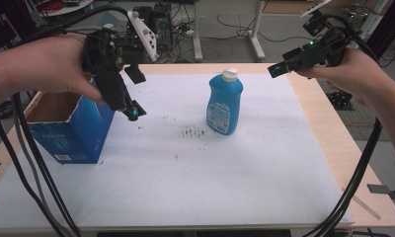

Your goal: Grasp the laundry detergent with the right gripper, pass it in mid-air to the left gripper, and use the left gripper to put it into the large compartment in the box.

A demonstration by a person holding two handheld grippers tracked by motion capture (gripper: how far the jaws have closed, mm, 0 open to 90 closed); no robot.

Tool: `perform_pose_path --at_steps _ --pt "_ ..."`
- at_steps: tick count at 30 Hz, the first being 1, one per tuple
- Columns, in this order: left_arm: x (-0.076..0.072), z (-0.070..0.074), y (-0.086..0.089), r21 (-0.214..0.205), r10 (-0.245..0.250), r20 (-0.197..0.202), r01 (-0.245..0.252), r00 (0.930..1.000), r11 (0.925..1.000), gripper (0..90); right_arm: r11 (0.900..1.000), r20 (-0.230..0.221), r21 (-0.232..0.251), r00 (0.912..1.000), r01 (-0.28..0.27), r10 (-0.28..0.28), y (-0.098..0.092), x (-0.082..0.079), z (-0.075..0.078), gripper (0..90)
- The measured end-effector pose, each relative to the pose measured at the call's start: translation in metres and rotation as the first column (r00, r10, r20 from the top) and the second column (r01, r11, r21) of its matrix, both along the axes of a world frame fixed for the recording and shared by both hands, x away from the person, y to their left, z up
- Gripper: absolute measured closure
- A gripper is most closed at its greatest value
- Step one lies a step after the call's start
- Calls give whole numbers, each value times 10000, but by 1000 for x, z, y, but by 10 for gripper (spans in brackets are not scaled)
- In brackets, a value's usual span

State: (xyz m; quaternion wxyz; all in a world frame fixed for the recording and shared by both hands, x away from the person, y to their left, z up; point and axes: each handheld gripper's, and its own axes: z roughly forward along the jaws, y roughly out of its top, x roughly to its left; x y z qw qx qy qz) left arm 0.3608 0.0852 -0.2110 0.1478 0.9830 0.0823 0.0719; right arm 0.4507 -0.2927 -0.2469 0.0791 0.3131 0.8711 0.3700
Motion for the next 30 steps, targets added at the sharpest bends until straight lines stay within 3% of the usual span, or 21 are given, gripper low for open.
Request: perform_pose_path --at_steps 11,22,30 --pt "0 0 -2 31 -81 -59 81 9999 10000 161 9984 152 75 9983 -558 557 13 -11 -13 134" --pt "-1 1 -2 0 -125 -48 125 9999 9999 161 9947 -133 -192 9948 -1007 1005 34 -13 -38 134" --pt "-1 2 -2 54 -226 -17 226 9997 9997 161 9950 -268 -303 9951 -955 947 50 -10 -57 134"
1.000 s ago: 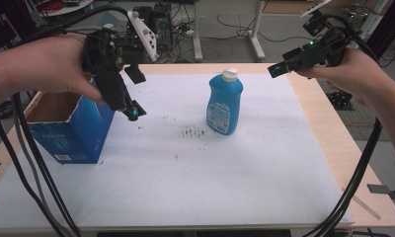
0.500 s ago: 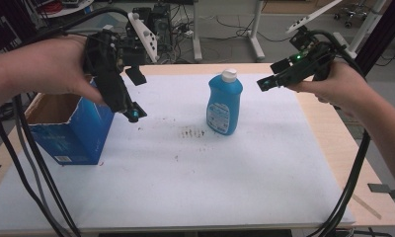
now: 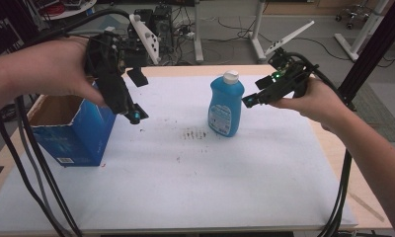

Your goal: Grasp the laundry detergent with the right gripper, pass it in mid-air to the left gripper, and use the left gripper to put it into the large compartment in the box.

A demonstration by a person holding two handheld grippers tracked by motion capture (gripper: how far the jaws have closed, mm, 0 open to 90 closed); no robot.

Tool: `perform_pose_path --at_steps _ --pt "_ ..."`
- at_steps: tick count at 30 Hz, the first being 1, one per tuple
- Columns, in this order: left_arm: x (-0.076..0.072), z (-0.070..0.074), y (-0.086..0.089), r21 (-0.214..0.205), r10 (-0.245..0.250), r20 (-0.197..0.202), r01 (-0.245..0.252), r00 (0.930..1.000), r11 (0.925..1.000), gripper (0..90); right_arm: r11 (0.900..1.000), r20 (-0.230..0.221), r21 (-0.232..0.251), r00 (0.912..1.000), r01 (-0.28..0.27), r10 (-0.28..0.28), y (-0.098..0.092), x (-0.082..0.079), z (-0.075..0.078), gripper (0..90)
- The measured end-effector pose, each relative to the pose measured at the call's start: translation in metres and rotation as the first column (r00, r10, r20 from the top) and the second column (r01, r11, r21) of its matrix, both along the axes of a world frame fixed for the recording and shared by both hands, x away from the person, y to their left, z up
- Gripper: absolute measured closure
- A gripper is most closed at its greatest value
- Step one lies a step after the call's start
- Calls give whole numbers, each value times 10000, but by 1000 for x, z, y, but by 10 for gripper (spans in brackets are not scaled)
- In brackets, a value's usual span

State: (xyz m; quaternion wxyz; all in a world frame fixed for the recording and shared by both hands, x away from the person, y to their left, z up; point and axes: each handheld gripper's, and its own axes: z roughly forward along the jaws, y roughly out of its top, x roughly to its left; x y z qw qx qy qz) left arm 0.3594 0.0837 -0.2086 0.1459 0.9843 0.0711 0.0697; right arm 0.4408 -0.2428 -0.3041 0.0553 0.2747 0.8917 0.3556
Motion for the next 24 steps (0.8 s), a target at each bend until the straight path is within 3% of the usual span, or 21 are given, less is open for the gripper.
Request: perform_pose_path --at_steps 24 --pt "1 0 1 -2 -17 29 17 10000 10000 161 9994 106 -335 9999 13 -9 41 8 -36 135"
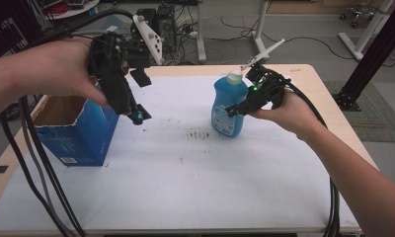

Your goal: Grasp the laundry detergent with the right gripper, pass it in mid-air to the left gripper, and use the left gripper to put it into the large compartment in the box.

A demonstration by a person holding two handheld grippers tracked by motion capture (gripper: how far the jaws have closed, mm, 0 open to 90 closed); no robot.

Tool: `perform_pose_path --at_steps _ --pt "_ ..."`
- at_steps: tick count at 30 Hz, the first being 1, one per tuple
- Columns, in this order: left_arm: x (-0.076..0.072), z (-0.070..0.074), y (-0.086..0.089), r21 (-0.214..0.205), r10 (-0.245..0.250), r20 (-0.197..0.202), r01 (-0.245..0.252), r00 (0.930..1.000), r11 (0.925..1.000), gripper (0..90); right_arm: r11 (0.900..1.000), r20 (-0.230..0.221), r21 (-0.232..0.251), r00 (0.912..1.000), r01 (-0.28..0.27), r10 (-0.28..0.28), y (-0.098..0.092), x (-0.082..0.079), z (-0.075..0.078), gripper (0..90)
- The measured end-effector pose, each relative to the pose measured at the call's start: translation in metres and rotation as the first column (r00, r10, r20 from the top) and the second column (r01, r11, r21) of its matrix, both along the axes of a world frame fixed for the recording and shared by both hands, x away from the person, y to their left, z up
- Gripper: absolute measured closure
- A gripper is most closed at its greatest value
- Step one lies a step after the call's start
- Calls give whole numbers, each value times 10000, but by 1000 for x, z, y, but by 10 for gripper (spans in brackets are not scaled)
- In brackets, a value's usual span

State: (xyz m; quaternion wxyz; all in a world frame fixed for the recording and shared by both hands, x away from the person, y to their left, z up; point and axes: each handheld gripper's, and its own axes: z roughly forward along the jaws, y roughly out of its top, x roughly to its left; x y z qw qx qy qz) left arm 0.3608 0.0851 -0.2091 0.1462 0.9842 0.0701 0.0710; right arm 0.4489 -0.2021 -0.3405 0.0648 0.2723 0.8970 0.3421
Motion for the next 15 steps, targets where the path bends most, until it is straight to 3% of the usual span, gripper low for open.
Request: perform_pose_path --at_steps 14,15 --pt "-1 1 1 -72 104 85 -104 9999 9999 161 9997 204 -161 9996 204 -201 8 -1 -9 140" --pt "-1 1 1 -57 82 57 -82 9999 10000 161 9998 399 -193 9992 82 -75 9 -2 -10 185"
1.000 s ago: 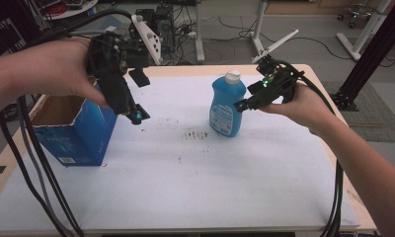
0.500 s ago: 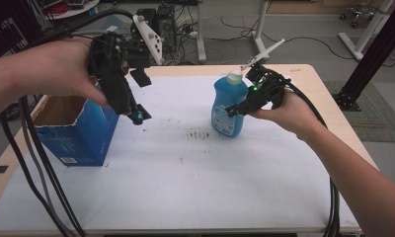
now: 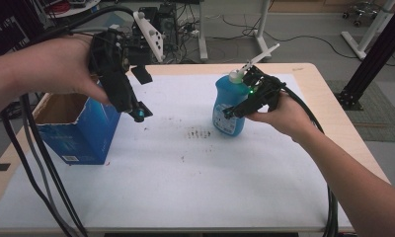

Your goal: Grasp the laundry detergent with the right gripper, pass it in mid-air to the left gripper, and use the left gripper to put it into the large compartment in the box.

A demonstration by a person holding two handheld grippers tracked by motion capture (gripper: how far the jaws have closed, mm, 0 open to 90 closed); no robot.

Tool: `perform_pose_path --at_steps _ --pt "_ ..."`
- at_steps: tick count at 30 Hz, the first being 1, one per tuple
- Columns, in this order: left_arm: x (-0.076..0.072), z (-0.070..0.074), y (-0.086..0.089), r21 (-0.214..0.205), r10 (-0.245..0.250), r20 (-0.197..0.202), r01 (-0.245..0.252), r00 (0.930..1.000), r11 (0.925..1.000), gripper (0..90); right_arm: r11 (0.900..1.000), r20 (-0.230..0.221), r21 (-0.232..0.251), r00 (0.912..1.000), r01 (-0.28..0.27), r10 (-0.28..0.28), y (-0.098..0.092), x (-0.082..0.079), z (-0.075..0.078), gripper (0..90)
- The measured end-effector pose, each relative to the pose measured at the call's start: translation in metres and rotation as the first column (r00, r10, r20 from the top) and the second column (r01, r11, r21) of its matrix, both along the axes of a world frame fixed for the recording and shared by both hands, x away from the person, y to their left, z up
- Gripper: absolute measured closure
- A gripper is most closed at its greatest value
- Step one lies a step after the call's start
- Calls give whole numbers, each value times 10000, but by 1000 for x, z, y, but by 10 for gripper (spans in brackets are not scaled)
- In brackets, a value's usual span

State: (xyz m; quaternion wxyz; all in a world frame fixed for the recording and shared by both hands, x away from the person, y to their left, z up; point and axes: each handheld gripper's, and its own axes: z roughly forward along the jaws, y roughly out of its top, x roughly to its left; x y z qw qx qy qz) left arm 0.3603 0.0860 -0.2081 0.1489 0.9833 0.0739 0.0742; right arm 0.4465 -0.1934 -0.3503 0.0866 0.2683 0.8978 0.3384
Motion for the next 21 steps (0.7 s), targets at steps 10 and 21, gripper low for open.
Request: perform_pose_path --at_steps 10,21 --pt "0 0 1 -52 -5 32 5 10000 10000 161 9999 211 11 9997 119 -119 2 -3 -2 189" --pt "-1 0 1 -37 86 -10 -86 10000 10000 161 9996 476 197 9987 191 -200 0 -4 -2 271"
